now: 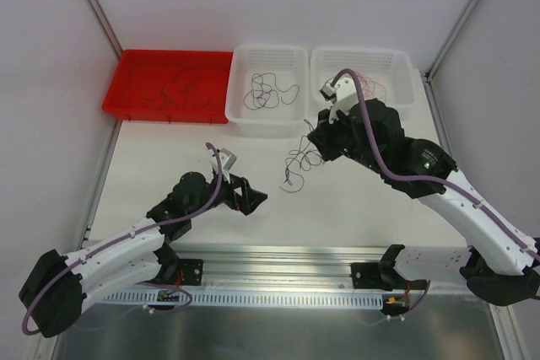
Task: Untangle the cables
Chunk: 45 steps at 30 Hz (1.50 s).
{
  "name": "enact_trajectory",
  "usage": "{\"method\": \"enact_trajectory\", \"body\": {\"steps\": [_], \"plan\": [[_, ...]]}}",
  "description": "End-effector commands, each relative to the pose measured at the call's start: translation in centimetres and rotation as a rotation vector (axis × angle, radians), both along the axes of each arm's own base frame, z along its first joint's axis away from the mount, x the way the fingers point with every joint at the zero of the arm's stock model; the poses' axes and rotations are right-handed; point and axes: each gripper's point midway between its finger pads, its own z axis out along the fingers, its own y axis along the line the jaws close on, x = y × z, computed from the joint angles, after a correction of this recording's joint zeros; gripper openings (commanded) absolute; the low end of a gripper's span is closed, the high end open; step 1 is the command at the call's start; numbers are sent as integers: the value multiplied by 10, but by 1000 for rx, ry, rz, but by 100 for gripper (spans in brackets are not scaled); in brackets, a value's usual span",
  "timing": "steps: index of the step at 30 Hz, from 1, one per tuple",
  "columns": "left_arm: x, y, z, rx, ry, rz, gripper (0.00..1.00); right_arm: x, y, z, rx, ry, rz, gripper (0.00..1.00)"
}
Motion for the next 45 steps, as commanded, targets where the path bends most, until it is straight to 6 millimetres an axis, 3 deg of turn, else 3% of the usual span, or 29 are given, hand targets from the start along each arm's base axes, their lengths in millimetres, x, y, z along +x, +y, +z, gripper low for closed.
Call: {"method": "enact_trajectory", "body": {"steps": [1,4,5,7,9,10,12,19,26,33,35,36,39,45], "plan": [[26,-15,33,-106,-251,64,98,-3,0,29,152,-4,-37,1],[29,-31,35,-94,-325,58,99,-4,1,36,222,26,-75,1],[24,-42,27,-67,-342,17,99,-6,1,37,238,33,-73,1],[22,-55,37,-90,-411,-14,99,-7,4,43,283,43,-77,1],[17,-69,27,-49,-452,-50,99,-7,7,47,306,45,-70,1],[16,-74,36,-79,-492,-51,99,-8,8,48,313,45,-70,1],[11,-85,30,-62,-517,-79,99,-8,9,49,329,53,-69,1],[18,-111,30,-95,-559,-60,97,-13,16,55,383,76,-47,1],[42,-116,39,-137,-570,73,86,-18,14,58,436,88,-49,1],[50,-126,42,-177,-550,104,61,-20,15,59,459,97,-43,1],[49,-130,43,-189,-543,89,46,-20,14,59,462,93,-46,1],[48,-131,42,-189,-539,84,31,-20,13,58,464,91,-52,1],[45,-132,39,-193,-528,68,0,-19,9,57,464,83,-68,1],[39,-120,28,-206,-462,85,0,-14,-11,54,428,32,-136,1]]}}
